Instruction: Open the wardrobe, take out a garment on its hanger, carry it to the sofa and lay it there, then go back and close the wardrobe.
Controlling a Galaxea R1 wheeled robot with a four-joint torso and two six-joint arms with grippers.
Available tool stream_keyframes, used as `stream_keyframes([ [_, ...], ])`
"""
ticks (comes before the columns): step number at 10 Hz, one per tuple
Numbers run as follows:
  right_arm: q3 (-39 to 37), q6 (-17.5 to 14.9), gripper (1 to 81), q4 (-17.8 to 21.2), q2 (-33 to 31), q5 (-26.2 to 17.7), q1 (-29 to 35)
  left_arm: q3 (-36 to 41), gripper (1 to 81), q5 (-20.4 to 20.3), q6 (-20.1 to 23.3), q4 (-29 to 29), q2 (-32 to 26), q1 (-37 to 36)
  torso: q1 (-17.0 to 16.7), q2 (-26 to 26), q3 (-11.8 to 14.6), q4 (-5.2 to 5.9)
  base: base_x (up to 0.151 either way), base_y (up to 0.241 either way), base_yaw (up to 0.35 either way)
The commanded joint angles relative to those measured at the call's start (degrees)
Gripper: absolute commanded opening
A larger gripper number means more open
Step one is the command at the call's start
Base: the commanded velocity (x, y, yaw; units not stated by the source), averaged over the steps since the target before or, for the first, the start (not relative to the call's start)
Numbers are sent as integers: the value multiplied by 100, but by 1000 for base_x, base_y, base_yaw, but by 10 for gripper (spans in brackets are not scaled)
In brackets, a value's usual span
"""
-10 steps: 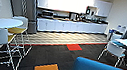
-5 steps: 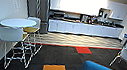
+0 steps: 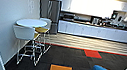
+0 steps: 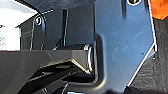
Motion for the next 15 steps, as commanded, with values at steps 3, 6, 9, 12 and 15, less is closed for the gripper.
stream_keyframes([
  [3,11,-7,811,-20,34,-271,161,18,811,248,110,62,-8,-239,0,0,0,0,0,0,306],
  [6,10,-16,811,-20,26,-280,170,10,811,327,154,62,10,-239,0,0,0,0,0,0,306],
  [9,-7,-7,811,-20,26,-280,170,18,811,353,171,71,27,-239,0,0,0,2,0,0,305],
  [12,-16,-7,811,-20,17,-279,161,18,811,371,180,71,45,-239,0,0,0,0,0,0,306],
  [15,-16,-7,811,-20,17,-280,144,18,811,371,180,62,45,-239,0,0,0,0,0,0,306],
])
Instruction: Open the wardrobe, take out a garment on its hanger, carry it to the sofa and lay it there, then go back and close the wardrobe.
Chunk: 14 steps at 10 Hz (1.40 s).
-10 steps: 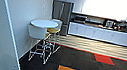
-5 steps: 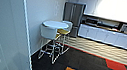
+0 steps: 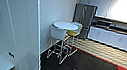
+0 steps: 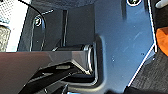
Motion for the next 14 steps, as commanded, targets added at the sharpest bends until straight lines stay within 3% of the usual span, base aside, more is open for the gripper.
stream_keyframes([
  [1,-11,-7,811,-20,21,-280,140,23,811,196,36,45,-21,-217,0,0,0,0,0,0,306],
  [14,-29,2,811,-3,12,-271,114,14,811,196,36,45,14,-217,0,0,0,0,0,0,306],
])
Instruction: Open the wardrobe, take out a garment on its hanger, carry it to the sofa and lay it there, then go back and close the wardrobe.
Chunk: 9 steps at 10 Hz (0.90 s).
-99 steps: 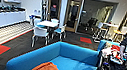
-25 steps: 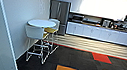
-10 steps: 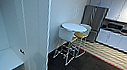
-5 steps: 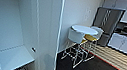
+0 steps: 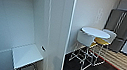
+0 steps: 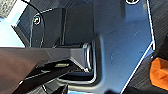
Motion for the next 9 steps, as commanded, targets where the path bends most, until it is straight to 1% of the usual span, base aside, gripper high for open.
stream_keyframes([
  [1,-2,2,811,-3,14,-275,147,5,811,196,44,45,18,-210,0,0,0,0,0,0,306],
  [9,-10,-7,811,-3,14,-275,155,-3,811,196,44,45,27,-210,0,0,0,0,0,0,306],
])
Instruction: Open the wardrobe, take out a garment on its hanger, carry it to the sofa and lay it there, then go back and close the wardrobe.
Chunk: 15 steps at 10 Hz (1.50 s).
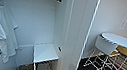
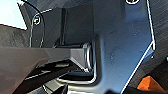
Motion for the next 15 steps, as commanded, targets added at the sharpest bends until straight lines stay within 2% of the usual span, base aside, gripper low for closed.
stream_keyframes([
  [1,-7,-16,811,-5,12,-271,164,27,811,197,34,45,-2,-208,0,0,0,0,0,0,306],
  [12,2,-7,811,-5,29,-306,164,27,811,196,34,45,-2,-207,0,0,0,0,0,0,305],
  [15,-6,-7,811,-5,29,-306,164,27,811,196,25,28,-19,-207,0,0,0,0,0,0,216],
])
